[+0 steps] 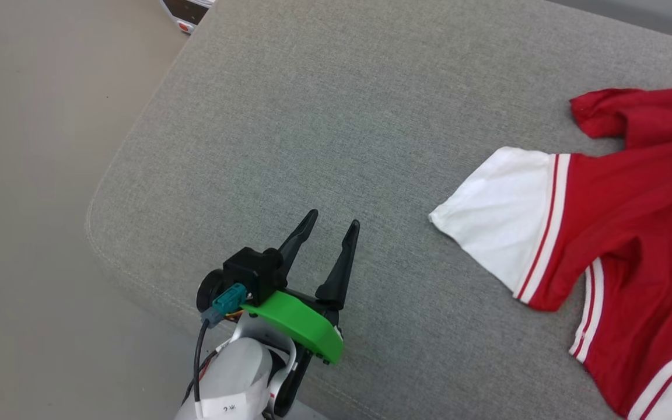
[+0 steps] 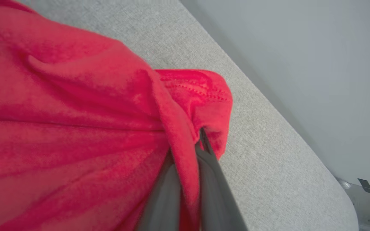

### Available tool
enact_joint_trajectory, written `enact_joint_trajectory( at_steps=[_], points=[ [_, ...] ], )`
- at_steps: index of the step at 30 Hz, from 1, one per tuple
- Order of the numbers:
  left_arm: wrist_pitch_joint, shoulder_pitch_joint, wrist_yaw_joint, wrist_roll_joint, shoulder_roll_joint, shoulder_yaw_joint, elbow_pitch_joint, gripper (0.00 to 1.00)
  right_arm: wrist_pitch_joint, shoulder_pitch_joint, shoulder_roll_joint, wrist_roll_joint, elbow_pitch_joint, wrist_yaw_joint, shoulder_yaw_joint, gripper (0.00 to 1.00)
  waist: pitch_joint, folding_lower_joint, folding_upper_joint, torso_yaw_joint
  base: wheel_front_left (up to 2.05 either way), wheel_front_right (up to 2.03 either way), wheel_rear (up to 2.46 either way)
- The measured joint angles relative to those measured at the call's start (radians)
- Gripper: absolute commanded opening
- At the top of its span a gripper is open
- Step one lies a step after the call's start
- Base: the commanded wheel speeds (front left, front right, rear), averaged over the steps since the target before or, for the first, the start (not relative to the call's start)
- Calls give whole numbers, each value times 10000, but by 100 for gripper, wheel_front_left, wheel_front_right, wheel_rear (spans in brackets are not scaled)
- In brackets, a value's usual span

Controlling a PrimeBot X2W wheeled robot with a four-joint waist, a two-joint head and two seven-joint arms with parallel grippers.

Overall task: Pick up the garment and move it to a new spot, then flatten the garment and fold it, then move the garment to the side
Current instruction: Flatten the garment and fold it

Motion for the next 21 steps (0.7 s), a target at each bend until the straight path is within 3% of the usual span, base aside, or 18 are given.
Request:
enact_joint_trajectory(
  at_steps=[5, 6, 7, 12, 21],
  points=[
    [2, -32, -44, 61, -75, 23, 13, 100, -784, -592, -100, -842, 606, 0, -12, 0, 205, 1, 0, 6, 0, 0, 0],
    [2, -36, -58, 63, -81, 33, 17, 100, -1066, -666, -21, -1005, 782, 0, -56, 41, 239, 1, 0, 8, 0, 0, 0],
    [0, -42, -75, 63, -84, 52, 19, 100, -1273, -728, 50, -1078, 905, 0, -100, 100, 259, 0, 0, 5, 0, 0, 0],
    [2, -95, -100, 161, -92, 274, 92, 100, -2148, -778, 938, -1365, 1534, 0, -477, 100, 222, 1, 0, -160, 0, 0, 0],
    [0, -126, -148, 169, 92, 681, 293, 100, -4105, -172, 2153, -704, 1919, -2, -1415, 100, -433, 1, 0, -925, 0, 0, 0]
  ],
)
